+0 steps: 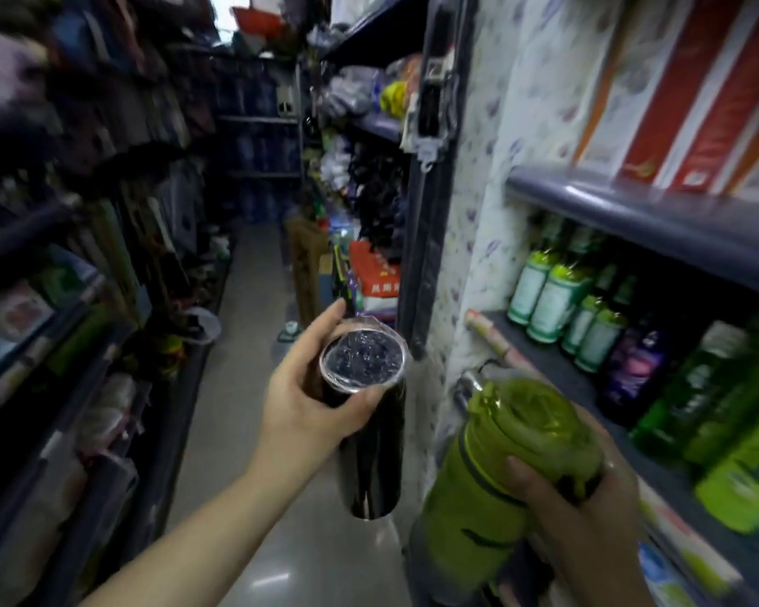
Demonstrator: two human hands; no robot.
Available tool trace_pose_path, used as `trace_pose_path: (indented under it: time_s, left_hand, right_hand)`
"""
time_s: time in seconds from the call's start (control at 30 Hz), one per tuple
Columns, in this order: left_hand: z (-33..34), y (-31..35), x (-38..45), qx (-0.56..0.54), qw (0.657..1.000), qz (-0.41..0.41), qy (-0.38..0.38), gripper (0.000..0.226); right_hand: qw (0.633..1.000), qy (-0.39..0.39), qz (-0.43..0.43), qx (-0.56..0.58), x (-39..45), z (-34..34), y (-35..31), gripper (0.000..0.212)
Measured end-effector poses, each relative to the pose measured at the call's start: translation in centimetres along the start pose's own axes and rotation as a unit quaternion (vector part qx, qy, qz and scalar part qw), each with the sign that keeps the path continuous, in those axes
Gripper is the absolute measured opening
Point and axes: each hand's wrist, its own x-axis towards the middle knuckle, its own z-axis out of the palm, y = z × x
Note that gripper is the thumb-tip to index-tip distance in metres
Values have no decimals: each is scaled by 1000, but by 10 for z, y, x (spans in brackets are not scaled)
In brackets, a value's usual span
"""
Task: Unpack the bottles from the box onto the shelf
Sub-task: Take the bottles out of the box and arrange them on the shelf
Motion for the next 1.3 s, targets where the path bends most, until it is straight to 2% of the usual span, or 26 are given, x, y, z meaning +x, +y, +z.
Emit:
trace_pose_path:
  time_s: [0.07,0.1,0.13,0.2,0.4,0.57,0.7,0.83,0.9,0.97,1.07,1.3]
  left_hand:
    - [7,8,17,-33,999,9,-3,71]
    - [11,12,25,-53,999,8,-5,70]
    - [15,16,33,-69,998,7,-9,69]
    - [27,27,47,-93,995,17,-33,70]
    - [70,64,82,-153,980,72,-108,75]
    - [109,106,102,-224,954,108,-167,43]
    - [140,143,110,-288,932,138,-171,58]
    - [171,186,112,-390,897,140,-155,66]
    - [187,206,114,-427,881,138,-148,63]
    - [202,225,114,-455,868,129,-152,56]
    - [224,250,111,-463,862,141,-151,54]
    - [281,269,98,-457,863,150,-156,58]
  right_hand:
    - [1000,16,-2,-16,16,2,-35,86]
    - [998,39,-38,-15,18,-1,-45,74]
    - [997,28,-68,-27,17,-2,-62,61]
    - [991,76,-92,-53,24,-8,-79,51]
    - [964,171,-157,-131,26,-38,-138,51]
    - [924,254,-183,-218,15,-63,-189,45]
    - [888,325,-217,-244,3,-79,-230,67]
    - [842,388,-266,-264,-9,-89,-269,68]
    - [817,413,-298,-270,-12,-92,-289,63]
    - [793,431,-329,-279,-13,-98,-306,56]
    - [764,431,-361,-316,-12,-107,-329,61]
    - [733,411,-388,-378,2,-144,-339,43]
